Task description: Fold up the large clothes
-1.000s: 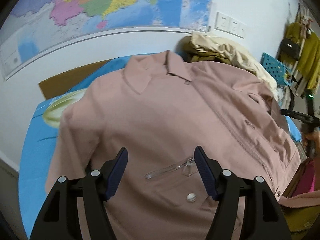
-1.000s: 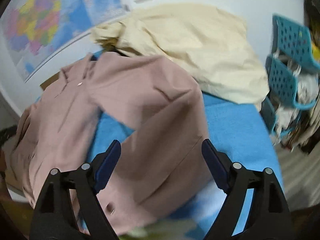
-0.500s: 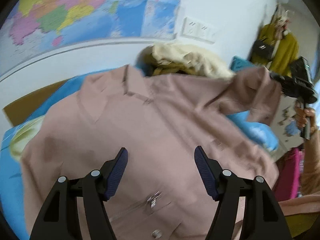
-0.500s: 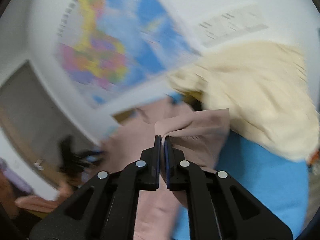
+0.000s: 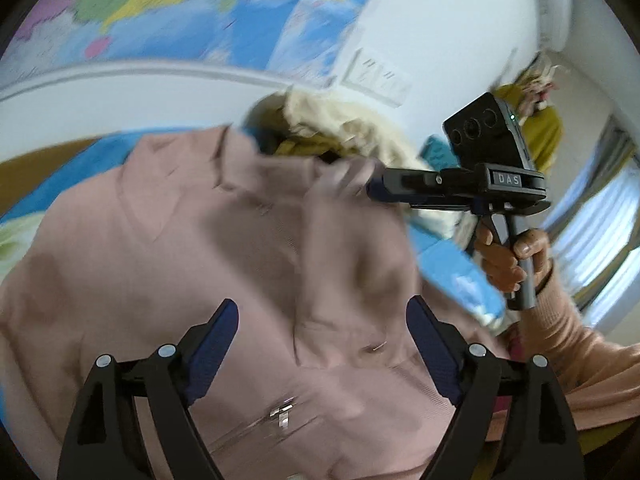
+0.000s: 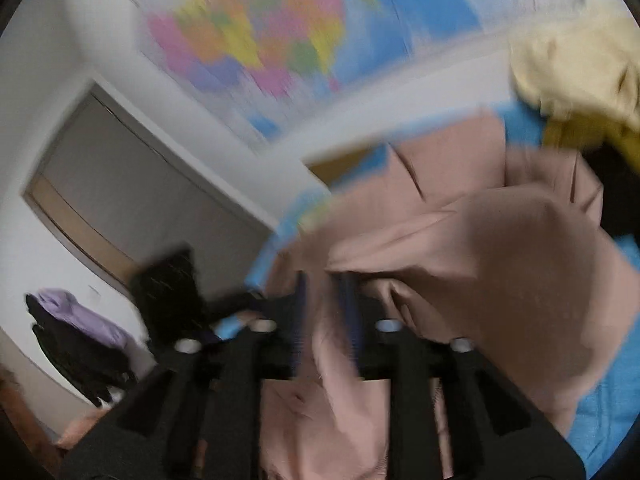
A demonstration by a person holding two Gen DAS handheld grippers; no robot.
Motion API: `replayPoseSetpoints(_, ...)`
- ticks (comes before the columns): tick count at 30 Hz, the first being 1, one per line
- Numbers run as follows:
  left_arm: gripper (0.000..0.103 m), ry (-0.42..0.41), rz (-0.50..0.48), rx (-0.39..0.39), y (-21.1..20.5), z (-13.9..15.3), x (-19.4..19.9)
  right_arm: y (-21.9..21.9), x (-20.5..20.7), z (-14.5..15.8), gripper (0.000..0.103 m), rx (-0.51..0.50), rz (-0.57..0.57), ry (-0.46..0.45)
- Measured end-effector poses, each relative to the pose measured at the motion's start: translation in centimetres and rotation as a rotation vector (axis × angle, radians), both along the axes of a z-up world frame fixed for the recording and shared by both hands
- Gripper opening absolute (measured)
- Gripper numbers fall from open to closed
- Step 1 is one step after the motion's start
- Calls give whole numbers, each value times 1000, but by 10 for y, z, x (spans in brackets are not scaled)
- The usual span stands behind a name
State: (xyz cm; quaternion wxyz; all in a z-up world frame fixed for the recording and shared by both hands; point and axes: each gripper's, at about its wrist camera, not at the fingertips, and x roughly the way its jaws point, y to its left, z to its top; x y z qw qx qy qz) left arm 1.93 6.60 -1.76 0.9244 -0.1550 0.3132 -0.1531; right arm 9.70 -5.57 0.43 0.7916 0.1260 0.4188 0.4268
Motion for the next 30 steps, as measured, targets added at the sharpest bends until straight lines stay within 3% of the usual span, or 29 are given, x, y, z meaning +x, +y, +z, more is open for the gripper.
replayPoseSetpoints(4,83,76,17,62,1,-17,7,-38,-5,12,39,23,-38,-69)
replayPoseSetpoints(7,84,105,-19,74,-6,-22,20,-81,-9,30,48,-60,-195,-197)
replayPoseSetpoints(10,87,144,-67,99,-25,-25,44,-116,6,26,48,-138,-322,-178)
replayPoseSetpoints(14,85,257,-109,193,-61,-48,79,-137,28,-6,48,-155,-354,-77)
replayPoseSetpoints(16,46,297,-105,239,-70,-59,88,-139,37,-22,48,-133,-346,-33)
replayPoseSetpoints(17,30,255,-84,285,-72,-56,85,-139,41,-26,48,-127,-333,-27)
replayPoseSetpoints(18,4,255,-90,291,-70,-55,83,-140,40,-28,48,-115,-320,-24)
replayPoseSetpoints(19,4,257,-96,252,-61,-50,78,-140,41,-28,48,-106,-310,-25)
replayPoseSetpoints(22,4,195,-17,290,-34,-31,52,-140,43,-20,48,-93,-296,-53)
replayPoseSetpoints(24,4,190,26,270,-12,-24,36,-133,55,-21,48,-109,-298,-39)
replayPoseSetpoints(30,4,215,232,366,35,-19,10,-98,93,-51,48,-281,-260,57)
